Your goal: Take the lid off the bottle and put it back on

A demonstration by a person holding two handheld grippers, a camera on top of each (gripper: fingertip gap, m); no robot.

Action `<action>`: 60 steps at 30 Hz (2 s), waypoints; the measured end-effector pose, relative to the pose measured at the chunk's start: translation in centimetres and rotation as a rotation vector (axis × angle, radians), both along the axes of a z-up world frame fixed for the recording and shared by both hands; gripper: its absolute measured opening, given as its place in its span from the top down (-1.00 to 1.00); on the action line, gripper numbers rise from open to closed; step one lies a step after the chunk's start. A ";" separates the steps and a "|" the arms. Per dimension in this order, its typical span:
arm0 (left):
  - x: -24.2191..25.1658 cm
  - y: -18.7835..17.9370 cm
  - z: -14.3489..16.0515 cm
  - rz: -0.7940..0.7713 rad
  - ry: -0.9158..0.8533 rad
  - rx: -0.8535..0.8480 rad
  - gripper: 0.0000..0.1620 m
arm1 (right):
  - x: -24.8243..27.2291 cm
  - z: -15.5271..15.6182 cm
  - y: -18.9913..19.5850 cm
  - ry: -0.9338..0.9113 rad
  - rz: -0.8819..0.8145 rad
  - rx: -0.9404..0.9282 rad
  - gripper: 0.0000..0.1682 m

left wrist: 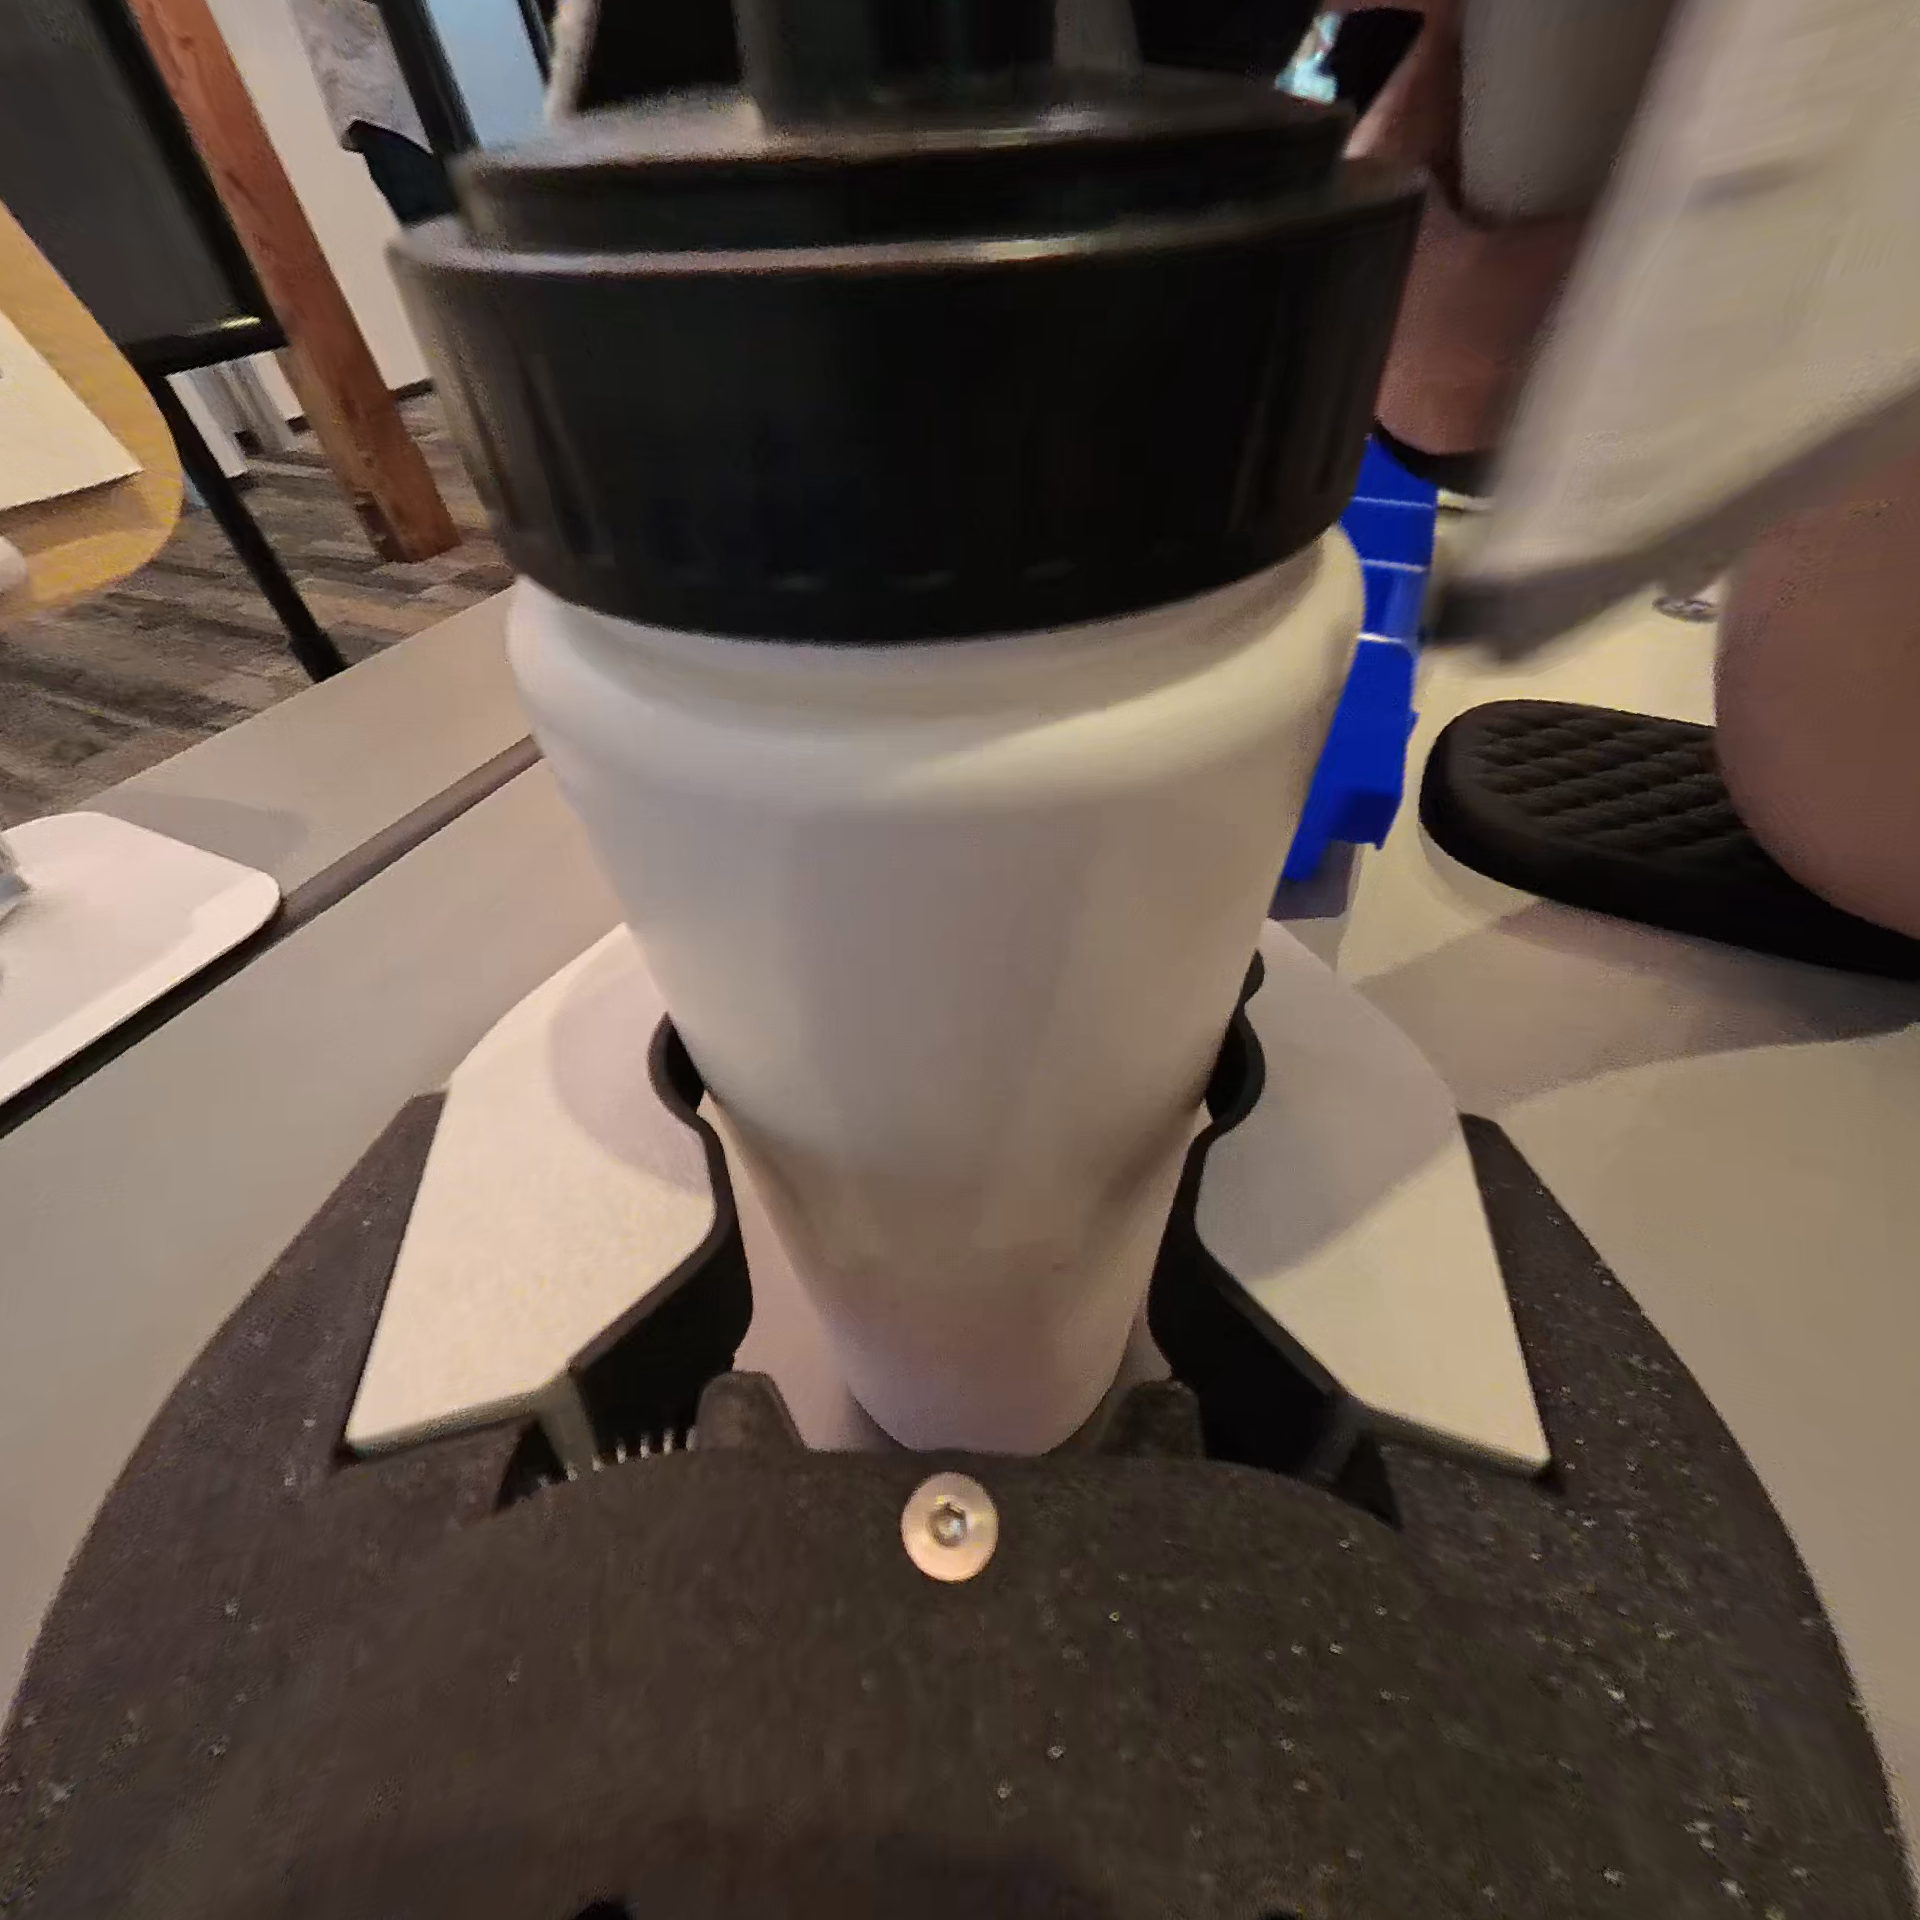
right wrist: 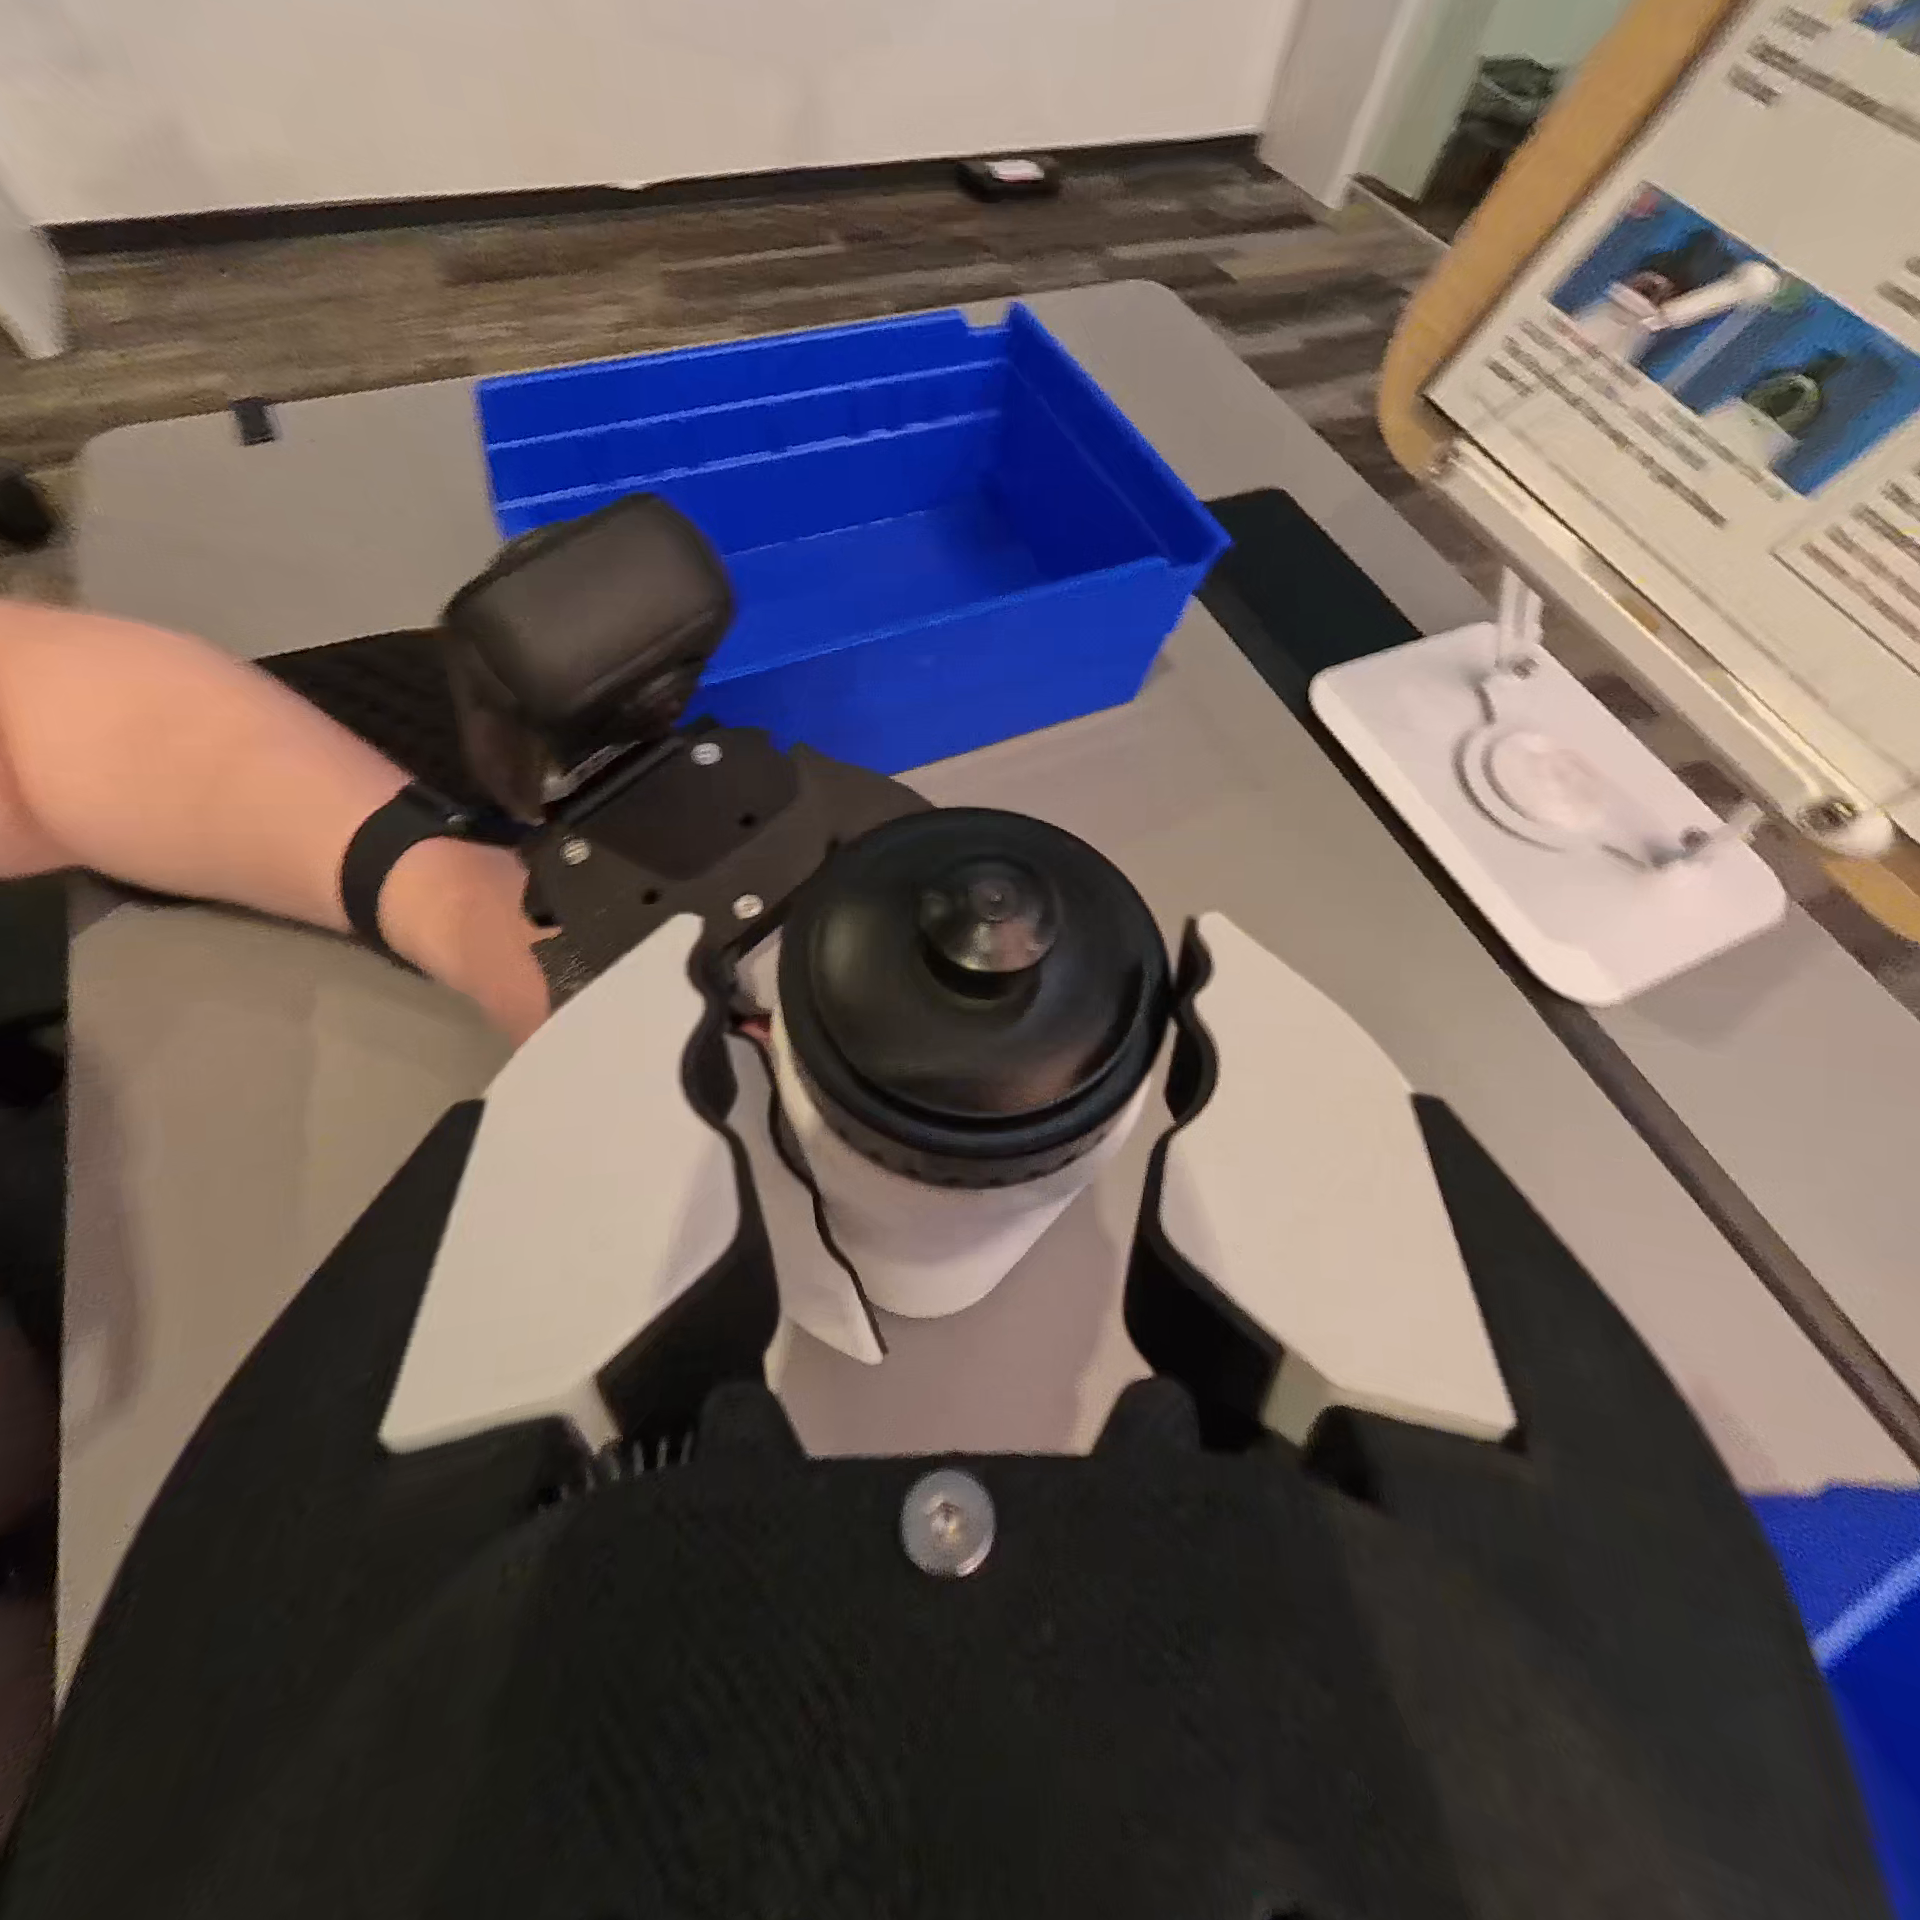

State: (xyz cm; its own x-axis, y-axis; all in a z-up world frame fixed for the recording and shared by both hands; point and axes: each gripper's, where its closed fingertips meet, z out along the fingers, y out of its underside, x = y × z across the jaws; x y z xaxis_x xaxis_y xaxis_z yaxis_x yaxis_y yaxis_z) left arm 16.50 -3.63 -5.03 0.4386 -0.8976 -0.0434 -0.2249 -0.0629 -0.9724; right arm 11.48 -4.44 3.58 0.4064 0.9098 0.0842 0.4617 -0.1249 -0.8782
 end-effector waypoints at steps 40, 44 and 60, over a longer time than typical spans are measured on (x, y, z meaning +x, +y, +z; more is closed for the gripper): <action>1.7 -3.8 0.1 -0.292 -0.037 0.004 -0.20 | 1.7 -0.4 -3.6 -0.002 0.454 0.015 0.10; 2.5 -6.4 0.1 -0.449 -0.038 -0.005 -0.19 | 2.7 0.1 -5.7 0.150 0.682 -0.075 0.12; 0.2 -0.9 0.1 -0.075 -0.020 0.002 -0.20 | 0.5 0.1 -0.6 -0.073 0.066 0.089 0.13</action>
